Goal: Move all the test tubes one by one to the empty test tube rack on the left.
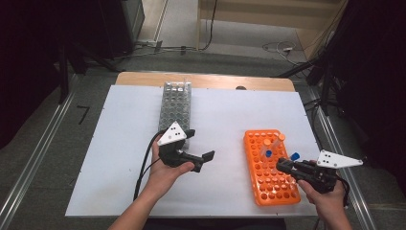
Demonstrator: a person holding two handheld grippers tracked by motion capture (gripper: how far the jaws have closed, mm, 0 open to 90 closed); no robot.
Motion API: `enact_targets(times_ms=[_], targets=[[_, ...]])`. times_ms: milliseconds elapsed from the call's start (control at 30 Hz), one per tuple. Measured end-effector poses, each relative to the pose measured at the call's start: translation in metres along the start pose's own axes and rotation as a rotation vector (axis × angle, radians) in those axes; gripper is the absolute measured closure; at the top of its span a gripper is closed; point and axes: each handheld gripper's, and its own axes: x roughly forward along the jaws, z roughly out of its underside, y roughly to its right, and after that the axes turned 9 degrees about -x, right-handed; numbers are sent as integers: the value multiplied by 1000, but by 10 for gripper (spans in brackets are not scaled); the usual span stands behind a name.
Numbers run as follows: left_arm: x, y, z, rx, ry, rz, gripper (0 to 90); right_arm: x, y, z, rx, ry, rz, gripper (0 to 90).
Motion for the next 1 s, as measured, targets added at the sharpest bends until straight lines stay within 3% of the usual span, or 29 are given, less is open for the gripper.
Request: enact_targets(times_ms=[267,867,1000], targets=[[5,12,-1,16,-6,35,0,16,-16,-10,-4,-11,-64,745],[24,35,3,32,-51,149,30,53,-38,-20,-21,-60,-137,746],[30,43,5,38,-58,158,98,57,-41,-21,-22,-66,-145,746]])
